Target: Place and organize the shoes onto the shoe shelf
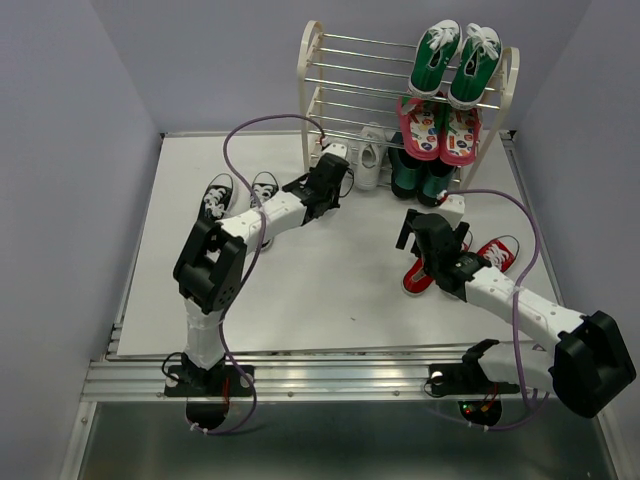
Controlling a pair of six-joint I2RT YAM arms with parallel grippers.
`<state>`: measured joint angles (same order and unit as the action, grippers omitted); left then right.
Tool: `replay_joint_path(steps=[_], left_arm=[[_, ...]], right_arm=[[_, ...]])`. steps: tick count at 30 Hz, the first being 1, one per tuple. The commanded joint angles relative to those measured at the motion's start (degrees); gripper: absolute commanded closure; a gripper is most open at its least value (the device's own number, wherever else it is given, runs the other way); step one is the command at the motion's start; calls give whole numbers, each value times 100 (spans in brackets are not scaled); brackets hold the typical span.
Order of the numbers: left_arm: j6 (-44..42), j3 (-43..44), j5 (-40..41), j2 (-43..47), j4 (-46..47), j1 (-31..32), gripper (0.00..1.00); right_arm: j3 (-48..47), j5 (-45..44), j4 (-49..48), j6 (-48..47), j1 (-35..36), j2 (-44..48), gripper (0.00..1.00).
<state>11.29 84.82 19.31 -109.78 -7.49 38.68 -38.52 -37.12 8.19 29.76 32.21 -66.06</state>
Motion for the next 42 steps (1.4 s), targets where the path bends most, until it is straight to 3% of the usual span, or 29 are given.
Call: replay_joint_path(steps=[1,25,42], left_arm=[[-285,780,108,-95,467,-114,100],[-382,2003,38,-1107,669,-449,100],[-531,2750,-76,-1713,1048,-519,100]], right_arm=[[-199,-251,-98,-102,-13,14,0],[-226,-550,-98,-216,-13,-293,0],[3,-700,-194,-383,-13,94,0]])
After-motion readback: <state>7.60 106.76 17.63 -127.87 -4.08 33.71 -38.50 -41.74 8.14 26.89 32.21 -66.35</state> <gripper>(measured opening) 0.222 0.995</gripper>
